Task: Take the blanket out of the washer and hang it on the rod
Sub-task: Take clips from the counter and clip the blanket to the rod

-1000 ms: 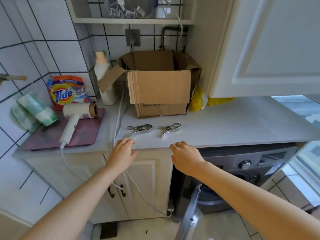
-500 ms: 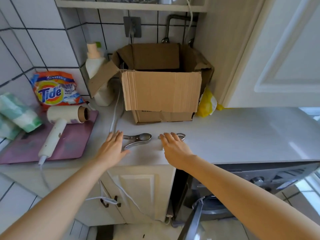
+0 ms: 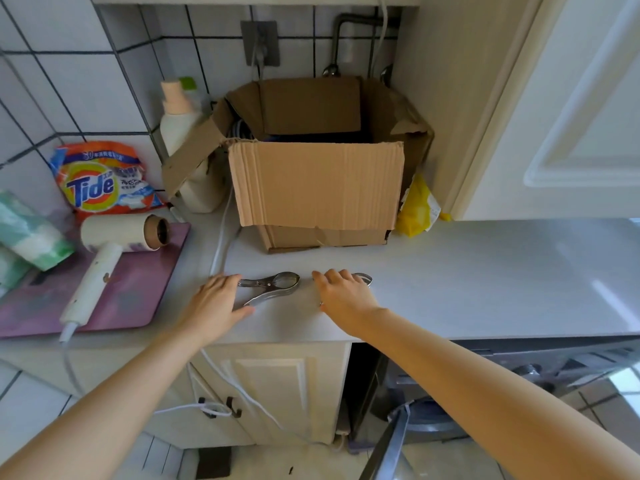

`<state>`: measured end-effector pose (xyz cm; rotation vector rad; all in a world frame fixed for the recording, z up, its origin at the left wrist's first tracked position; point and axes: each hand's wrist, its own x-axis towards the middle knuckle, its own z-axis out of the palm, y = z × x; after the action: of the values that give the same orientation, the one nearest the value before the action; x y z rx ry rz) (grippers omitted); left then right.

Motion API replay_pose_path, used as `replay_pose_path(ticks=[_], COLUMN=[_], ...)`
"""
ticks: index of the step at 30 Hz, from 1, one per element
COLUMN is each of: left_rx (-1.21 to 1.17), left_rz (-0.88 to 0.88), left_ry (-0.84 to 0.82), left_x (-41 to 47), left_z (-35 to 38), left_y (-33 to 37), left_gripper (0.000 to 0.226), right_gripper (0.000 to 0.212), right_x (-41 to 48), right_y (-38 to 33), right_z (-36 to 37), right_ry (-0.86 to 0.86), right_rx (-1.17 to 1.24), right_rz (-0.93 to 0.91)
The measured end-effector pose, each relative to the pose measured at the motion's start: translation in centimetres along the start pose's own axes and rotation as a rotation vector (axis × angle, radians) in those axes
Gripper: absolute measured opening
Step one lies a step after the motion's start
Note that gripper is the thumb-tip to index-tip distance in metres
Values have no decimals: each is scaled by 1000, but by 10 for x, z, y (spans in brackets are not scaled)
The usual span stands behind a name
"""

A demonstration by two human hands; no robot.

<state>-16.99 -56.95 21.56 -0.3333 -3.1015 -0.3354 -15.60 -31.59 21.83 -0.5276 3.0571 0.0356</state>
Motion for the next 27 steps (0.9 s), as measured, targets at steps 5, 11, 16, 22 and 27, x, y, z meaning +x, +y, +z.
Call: replay_pose_path(ticks=[5,11,16,22,27], left_rx=[-259,-562,-895,-986,-1025], left_rz=[-93,-143,-167,-98,-9], left_ry=[154,316,376,263,175], left_x=[-11,-32,-51,-79,-104], left_z=[3,-1,-14,-6,-1], left_y=[18,56,95,130,149], left_gripper=[65,60,57,68,73], right_gripper=[69,67,76,71,68], right_x=[-8,-34,-77,-136,-187], right_y=[2,11,17,4,-11], right_z=[-3,-23,-58,-60,-45], right_ry=[28,158,285,324,381], right_rx=[6,188,525,648,750], right_rz=[-11,85,214,345,501])
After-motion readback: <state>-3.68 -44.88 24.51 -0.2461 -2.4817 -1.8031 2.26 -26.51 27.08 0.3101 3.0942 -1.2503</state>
